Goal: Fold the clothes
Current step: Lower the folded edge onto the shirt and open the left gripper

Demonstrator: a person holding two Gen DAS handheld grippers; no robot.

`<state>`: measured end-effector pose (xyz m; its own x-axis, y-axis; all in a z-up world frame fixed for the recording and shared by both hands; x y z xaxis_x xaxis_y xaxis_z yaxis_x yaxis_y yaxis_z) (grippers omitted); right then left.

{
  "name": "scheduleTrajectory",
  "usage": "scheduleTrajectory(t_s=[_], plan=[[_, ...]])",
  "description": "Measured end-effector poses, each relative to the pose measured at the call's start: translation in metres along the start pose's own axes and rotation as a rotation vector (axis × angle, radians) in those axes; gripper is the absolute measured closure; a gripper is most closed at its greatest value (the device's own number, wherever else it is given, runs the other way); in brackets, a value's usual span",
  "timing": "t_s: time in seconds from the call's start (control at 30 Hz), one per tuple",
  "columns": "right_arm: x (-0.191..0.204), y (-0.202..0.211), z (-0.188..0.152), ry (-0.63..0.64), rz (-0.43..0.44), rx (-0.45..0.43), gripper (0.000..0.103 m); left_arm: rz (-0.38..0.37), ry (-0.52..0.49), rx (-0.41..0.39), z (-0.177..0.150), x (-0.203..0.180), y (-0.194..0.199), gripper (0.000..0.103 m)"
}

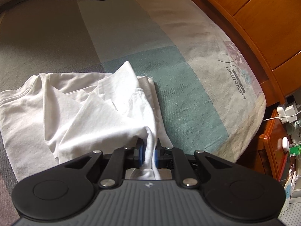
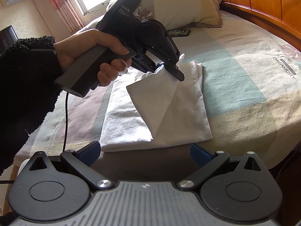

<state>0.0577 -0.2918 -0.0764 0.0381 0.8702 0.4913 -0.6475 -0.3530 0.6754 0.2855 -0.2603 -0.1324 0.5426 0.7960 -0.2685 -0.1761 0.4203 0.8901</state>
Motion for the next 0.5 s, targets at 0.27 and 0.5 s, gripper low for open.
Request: scheduleTrajectory(t_s=[0.27,0.5], plan=[[0.000,0.002,-0.002,0.000,-0.010,0.001,0.000,-0.068,0.050,-0.009,-0.001,-0.004,0.000,0.074],[0.001,0.005,-0.003,0.002,-0.016,-0.004,0.000,-0.112,0.035,-0.036,-0.003,-0.009,0.015,0.067]])
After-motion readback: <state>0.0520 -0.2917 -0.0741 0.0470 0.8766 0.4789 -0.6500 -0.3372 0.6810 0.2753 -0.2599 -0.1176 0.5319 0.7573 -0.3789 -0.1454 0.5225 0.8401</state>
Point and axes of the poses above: each gripper's, at about its wrist camera, not at the fingertips, and y roughly against the way its jaws point, x to its left, z to its top, the point moved 6 cm from there along -y, roughly the way its jaws point, and after that the axes turned 12 degrees about -y, right-handed, at the moved point
